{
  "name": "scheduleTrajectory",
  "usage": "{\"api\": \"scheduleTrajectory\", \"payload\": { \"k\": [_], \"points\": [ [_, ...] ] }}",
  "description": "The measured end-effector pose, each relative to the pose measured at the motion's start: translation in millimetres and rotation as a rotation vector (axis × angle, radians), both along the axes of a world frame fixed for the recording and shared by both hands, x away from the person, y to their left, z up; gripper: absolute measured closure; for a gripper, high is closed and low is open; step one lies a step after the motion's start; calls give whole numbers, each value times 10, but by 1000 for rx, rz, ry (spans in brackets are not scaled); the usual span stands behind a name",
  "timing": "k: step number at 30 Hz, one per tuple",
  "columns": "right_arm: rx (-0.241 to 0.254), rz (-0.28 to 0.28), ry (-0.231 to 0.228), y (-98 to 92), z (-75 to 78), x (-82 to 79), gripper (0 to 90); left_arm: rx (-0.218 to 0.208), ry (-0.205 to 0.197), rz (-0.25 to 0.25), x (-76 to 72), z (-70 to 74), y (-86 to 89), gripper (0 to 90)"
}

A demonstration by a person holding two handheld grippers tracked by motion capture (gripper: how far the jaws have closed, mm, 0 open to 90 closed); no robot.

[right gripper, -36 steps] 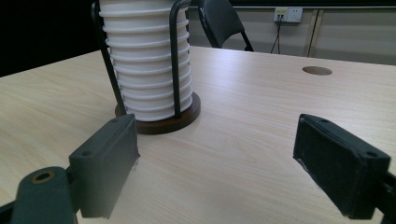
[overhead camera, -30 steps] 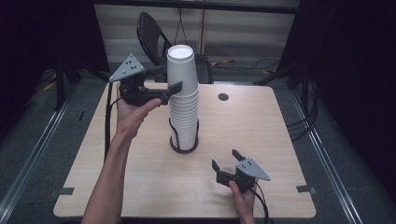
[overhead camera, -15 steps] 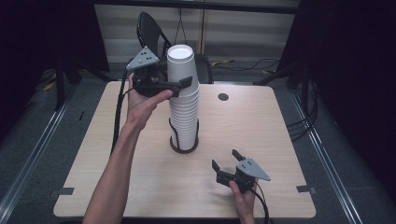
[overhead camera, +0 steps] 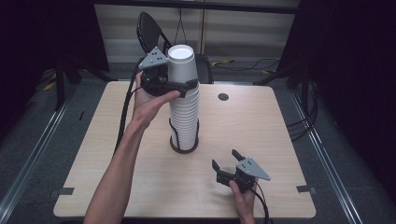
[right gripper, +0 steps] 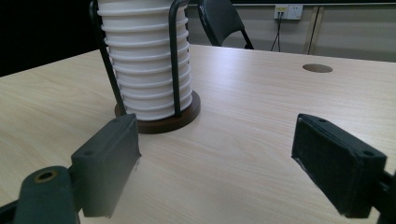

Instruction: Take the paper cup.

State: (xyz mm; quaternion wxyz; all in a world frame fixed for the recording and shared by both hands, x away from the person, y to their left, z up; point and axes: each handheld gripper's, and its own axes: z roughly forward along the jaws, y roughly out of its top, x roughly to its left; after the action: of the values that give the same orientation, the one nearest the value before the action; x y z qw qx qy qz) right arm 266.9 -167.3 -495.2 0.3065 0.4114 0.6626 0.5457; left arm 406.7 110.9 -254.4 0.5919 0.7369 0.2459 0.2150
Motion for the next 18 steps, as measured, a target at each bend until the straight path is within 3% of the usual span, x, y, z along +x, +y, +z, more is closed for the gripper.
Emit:
{"api": "scheduleTrajectory", "payload": {
  "k": [6,18],
  "points": [
    [2,-2,2,-1,0,1,150,31,8,13,42,-21,-47,124],
    [4,-5,2,-5,0,2,154,25,15,14,36,-10,-46,139]
  ]
}}
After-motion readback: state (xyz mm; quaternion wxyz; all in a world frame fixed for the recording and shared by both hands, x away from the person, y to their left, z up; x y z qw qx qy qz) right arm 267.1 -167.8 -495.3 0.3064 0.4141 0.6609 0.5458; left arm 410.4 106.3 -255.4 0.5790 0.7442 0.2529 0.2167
